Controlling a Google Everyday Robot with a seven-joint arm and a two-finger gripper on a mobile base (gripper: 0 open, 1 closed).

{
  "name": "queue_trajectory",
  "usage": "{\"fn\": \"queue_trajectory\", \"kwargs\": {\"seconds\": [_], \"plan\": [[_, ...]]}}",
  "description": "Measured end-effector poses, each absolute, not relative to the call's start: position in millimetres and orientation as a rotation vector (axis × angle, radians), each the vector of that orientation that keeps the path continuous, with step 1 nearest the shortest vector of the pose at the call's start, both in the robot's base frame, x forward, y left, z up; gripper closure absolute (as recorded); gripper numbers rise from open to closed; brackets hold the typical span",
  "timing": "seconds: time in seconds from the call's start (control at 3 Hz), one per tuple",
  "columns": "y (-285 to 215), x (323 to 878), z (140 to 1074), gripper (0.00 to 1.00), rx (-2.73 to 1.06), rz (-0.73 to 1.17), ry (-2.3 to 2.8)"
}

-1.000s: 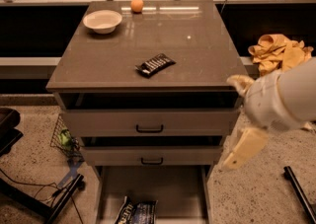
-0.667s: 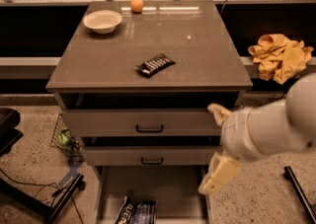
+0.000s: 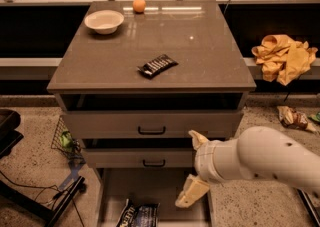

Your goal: Pick blue chip bag from bottom drawer and place on counter

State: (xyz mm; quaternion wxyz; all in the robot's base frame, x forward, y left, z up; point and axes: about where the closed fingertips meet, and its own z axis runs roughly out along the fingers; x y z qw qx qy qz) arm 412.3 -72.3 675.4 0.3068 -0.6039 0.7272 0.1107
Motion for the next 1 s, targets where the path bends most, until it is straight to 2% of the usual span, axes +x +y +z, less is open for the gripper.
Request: {"fn": "queue_trajectory", "kwargs": {"seconds": [0.33,0.67,1.0], "plan": [[-74.6,434.9,680.0,0.00,-1.529,0.209,1.902],[-74.6,434.9,680.0,0.00,-1.529,0.209,1.902],[-60.9,426.3,640.1,0.00,-1.527,0.260,1.902]]}}
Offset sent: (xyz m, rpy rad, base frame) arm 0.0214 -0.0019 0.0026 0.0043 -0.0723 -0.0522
